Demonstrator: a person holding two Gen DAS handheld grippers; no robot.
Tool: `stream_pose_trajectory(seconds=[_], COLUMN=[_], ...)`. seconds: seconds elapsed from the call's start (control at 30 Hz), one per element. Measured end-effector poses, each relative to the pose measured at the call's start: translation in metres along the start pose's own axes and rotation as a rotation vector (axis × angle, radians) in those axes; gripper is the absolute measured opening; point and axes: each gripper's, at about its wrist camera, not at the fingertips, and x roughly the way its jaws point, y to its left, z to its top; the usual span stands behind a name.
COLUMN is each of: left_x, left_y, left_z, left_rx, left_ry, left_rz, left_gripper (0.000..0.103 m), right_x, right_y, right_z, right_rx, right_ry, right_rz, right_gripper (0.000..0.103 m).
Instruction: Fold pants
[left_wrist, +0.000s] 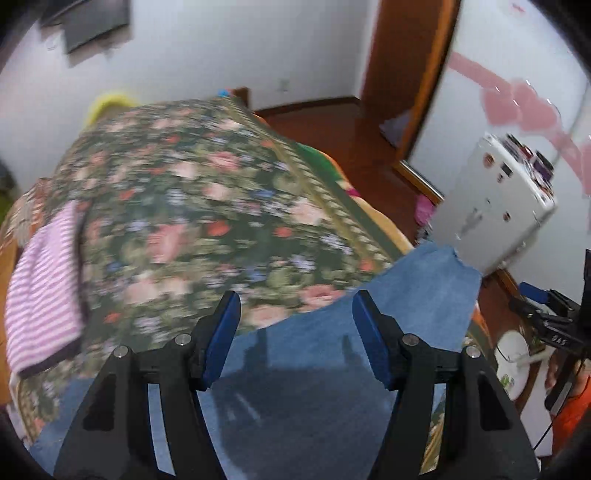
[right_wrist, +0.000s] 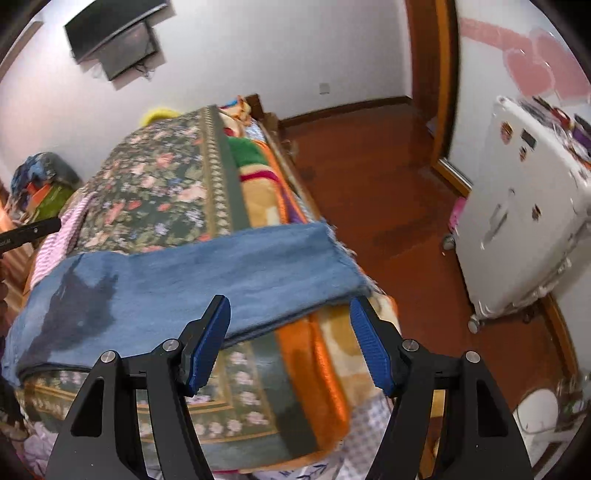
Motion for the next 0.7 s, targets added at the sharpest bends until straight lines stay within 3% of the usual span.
stream_pose_trajectory(seconds=[0.23,0.4,0.7], left_x=[0.054,0.084,0.094], left_y=[-0.039,-0.045,-0.049], left_z=[-0.003,-0.021,-0.033], left_rx=[0.039,0.068,0.107], left_ry=[0.143,0.232,0.237], left_rz=[-0.061,-0.04,-0.021], left_gripper=[0.063,0.063,0.071], right_x=[0.032,0.052,0.083], right_y=[-0.024,-0.03,-0.042], right_z=[-0.017,-0.02,-0.008], right_rx=[0.126,0.216,0.334], right_ry=[0.085,0.128,0.14], right_rz=[0.086,0.188,0.288], right_gripper=[0.064,0.064,0.064])
